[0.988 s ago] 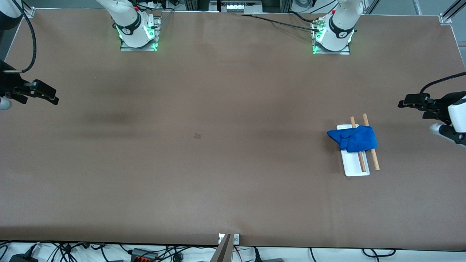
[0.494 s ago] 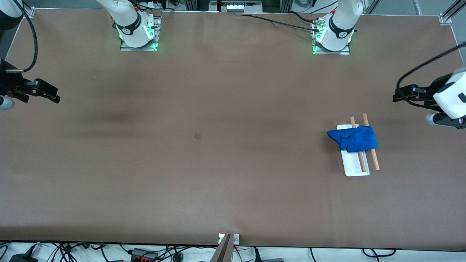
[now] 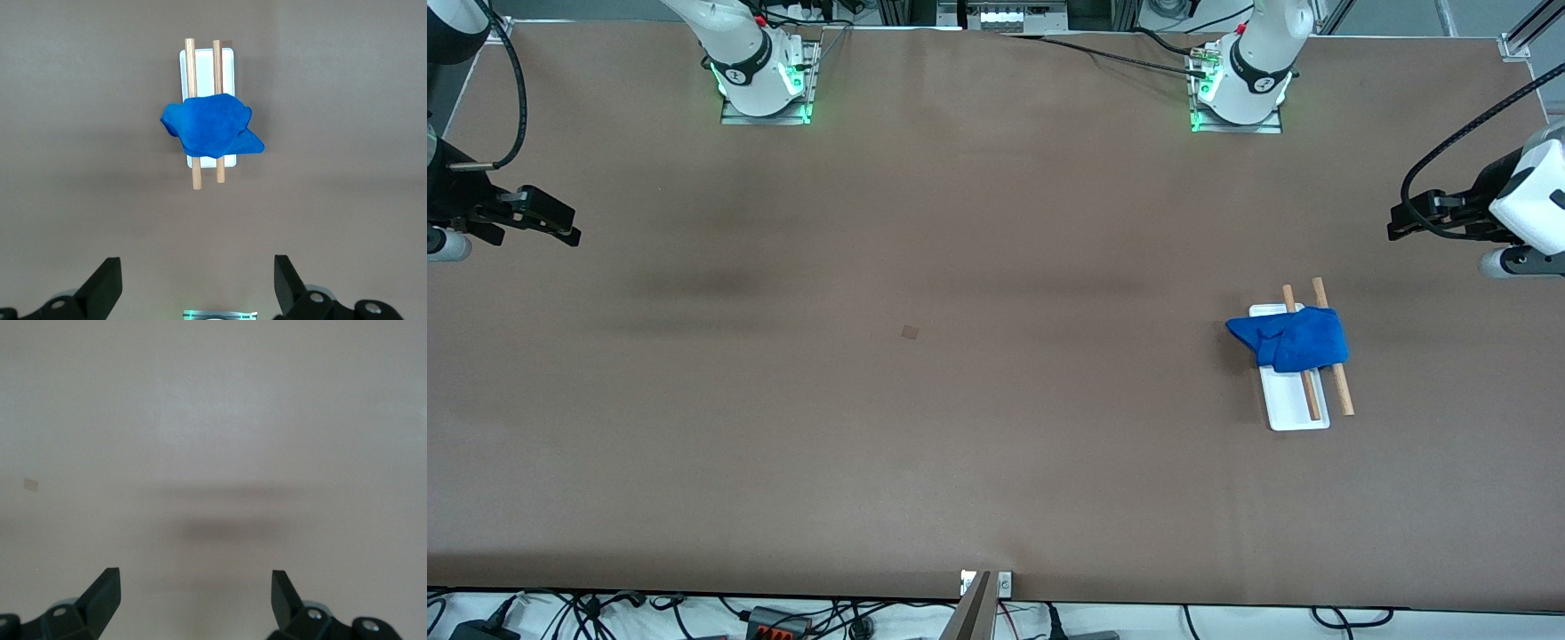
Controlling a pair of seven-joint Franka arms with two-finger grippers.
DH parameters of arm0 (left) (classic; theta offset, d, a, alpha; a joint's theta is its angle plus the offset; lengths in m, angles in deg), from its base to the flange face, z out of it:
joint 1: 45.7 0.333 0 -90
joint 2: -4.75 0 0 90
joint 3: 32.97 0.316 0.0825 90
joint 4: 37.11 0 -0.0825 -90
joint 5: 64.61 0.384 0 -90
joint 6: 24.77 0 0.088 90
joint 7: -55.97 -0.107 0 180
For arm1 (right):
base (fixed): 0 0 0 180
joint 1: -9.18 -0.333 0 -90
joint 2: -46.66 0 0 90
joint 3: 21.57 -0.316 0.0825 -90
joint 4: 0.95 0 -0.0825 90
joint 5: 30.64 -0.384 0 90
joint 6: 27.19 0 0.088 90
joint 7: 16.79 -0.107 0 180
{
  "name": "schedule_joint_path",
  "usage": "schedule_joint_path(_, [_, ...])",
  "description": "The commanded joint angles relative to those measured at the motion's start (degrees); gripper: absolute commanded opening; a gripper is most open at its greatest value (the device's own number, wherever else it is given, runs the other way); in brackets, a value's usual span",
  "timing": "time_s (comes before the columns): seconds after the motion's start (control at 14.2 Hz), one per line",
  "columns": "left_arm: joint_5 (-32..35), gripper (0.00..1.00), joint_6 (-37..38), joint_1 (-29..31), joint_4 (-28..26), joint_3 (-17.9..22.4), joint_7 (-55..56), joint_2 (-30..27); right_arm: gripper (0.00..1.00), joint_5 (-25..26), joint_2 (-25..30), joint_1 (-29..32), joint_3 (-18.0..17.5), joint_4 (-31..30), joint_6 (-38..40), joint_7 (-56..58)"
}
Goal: Pass towel and hang on rack
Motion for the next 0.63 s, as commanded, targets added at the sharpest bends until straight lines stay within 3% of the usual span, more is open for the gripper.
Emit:
schedule_joint_path(0.0, [-0.61, 1.00, -1.48, -1.44, -3.10, 1.32, 1.27, -2.14, 1.00, -0.07, 1.80, 0.66, -0.30, -1.73, -0.17, -0.30])
schedule_joint_path(0.56, [-1.49, 1.00, -2.36, -2.05, -3.54, 1.32, 3.73, -2.93, 1.00, 0.54, 5.30, 0.93, -0.13, -6.37, -3.32, -0.12])
